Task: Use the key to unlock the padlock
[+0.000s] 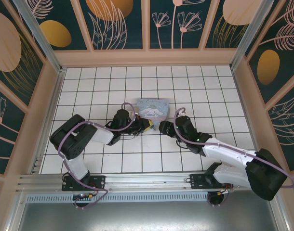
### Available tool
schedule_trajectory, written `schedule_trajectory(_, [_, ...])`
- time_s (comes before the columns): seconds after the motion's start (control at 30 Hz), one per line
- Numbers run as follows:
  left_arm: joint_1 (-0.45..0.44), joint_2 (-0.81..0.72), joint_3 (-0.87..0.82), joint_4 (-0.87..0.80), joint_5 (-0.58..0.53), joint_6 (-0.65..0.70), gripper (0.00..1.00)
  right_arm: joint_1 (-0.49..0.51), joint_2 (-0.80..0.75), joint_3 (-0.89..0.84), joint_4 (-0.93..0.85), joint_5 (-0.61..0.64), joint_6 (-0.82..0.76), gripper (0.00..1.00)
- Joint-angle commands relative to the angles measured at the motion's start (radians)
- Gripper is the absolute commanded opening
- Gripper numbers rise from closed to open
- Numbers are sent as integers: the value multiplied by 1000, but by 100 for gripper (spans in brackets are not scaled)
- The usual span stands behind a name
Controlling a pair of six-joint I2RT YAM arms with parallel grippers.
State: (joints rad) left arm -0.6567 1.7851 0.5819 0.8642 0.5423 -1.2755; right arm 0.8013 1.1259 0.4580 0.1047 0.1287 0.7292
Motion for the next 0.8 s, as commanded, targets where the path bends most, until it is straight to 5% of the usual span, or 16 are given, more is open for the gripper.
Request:
schedule_trajectory(0.0, [-1, -1, 26, -19, 18, 22, 0, 62, 21, 42, -38, 136, -94, 68])
schedule_trajectory(0.4, [-1, -10, 53, -70, 26, 32, 0, 315, 201, 116, -41, 459, -235, 52])
schedule_trajectory(0.77, [-1, -23, 53, -82, 25, 37, 0, 347, 413, 192, -83, 595, -214, 48])
